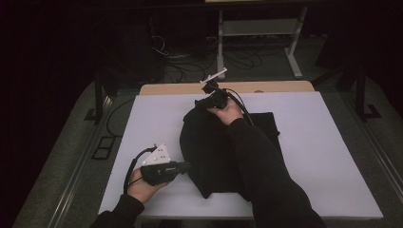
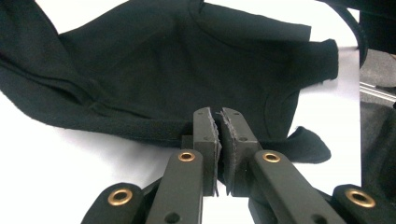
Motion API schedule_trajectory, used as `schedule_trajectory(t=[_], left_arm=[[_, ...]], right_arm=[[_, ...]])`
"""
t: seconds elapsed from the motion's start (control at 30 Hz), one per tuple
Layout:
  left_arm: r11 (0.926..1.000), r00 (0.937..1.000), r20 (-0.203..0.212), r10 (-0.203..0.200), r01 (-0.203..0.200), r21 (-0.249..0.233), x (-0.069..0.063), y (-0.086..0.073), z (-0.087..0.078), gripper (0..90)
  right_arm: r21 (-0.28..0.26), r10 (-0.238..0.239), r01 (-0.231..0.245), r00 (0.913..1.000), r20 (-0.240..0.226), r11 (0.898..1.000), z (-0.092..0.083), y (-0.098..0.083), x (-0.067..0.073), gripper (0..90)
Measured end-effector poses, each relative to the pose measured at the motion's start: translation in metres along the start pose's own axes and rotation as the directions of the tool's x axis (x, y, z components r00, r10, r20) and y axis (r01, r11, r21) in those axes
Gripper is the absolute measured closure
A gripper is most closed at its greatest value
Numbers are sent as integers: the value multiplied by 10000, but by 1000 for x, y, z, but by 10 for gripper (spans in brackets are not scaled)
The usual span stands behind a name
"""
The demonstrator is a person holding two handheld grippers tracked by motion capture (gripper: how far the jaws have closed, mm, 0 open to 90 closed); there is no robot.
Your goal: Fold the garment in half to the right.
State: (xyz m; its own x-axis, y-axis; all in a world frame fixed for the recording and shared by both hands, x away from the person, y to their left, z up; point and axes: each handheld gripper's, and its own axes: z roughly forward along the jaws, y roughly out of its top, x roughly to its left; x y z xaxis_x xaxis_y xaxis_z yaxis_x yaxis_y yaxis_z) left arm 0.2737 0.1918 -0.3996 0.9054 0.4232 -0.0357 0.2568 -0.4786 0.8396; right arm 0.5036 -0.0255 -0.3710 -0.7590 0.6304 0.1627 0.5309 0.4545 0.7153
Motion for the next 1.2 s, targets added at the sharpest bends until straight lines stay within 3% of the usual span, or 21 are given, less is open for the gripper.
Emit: schedule_trajectory(t=[0.27, 1.2], left_arm=[[9997, 9984, 493, 260, -261, 14, -7, 14, 19, 837], [9978, 9894, 1319, 612, -575, -321, -26, 50, 65, 836]], right_arm=[[-233, 90, -87, 9999, 116, 9997, -15, -1, -7, 849], [-736, 763, -725, 9958, 511, 9947, -51, -30, -39, 847]])
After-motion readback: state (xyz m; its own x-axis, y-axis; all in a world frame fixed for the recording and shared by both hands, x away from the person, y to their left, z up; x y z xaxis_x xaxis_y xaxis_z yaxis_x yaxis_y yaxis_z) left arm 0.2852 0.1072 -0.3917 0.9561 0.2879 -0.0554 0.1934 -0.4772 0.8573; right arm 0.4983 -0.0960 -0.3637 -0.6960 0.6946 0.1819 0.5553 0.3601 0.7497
